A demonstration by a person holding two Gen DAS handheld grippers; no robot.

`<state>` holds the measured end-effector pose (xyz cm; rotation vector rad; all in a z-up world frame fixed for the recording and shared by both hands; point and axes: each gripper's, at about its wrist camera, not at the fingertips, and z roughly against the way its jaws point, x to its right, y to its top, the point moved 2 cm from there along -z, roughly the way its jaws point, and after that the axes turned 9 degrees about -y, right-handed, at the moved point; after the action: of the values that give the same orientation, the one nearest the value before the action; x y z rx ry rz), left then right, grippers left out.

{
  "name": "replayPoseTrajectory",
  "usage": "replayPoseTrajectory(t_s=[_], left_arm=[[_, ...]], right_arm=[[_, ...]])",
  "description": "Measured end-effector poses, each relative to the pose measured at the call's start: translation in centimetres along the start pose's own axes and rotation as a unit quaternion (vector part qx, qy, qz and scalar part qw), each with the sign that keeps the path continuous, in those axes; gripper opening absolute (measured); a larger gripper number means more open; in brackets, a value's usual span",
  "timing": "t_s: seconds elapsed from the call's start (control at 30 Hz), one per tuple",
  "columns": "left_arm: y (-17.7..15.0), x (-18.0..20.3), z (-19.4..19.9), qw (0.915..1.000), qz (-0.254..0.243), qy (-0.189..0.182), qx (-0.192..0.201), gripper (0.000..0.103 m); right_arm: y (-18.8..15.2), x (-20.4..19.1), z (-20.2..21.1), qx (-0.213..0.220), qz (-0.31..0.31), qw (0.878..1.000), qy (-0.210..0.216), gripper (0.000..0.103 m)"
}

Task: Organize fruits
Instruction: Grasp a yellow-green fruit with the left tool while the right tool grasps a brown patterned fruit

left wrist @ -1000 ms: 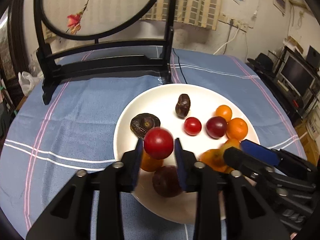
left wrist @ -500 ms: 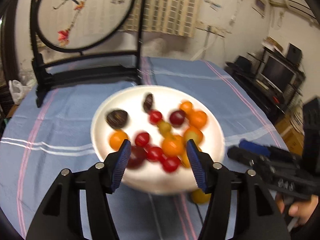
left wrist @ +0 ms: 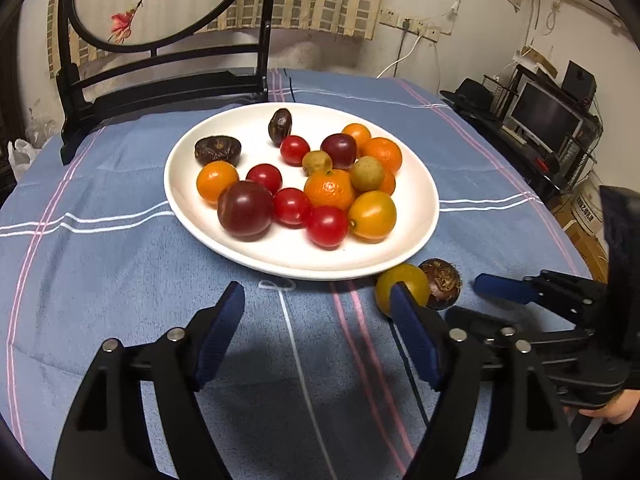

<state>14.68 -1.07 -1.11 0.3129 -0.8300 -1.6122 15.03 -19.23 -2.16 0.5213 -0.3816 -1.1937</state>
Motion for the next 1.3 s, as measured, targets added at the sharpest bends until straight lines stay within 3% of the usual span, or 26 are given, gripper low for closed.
replayPoseTrajectory(t_s=[0.23,0.33,0.43,0.67,1.0,1.1,1.17,1.3], left_arm=[[0.2,-0.7,0.5,0.9999,0.008,-0.012,0.004,0.075],[0.2,-0.9,0.5,0.9998,0.015,-0.013,0.003,0.076],[0.1,-0.9,0.4,0.9998,0.017,-0.013,0.001,0.076],[-0.5,1.1,0.5,0.9995,-0.017,-0.026,0.000,0.076],[-2.0,4.1,-2.3,0.9974,-0.058,-0.013,-0.040,0.076],[-1.7,4.4,-3.1,0.9976,-0.054,-0.003,-0.044,0.066],[-1.4,4.7,-3.9,0.9972,-0.044,-0.004,-0.059,0.053],[-0.8,5.6,-5.3,0.9966,-0.043,-0.003,-0.070,0.049]], right_arm=[[0.6,-2.0,-1.2,0.011,0.050,0.996,-0.075,0.054],[1.0,-2.0,-1.6,0.007,0.049,0.997,-0.057,0.044],[0.7,-2.0,-1.0,0.011,0.058,0.997,-0.054,0.043],[1.1,1.0,0.8,0.028,-0.011,0.999,-0.039,0.043],[1.5,3.7,2.2,0.042,-0.067,0.997,-0.002,0.044],[1.6,4.2,2.7,0.045,-0.083,0.995,0.021,0.044],[1.6,4.1,3.1,0.049,-0.085,0.995,0.023,0.044],[1.6,3.8,3.5,0.054,-0.079,0.995,0.030,0.044]])
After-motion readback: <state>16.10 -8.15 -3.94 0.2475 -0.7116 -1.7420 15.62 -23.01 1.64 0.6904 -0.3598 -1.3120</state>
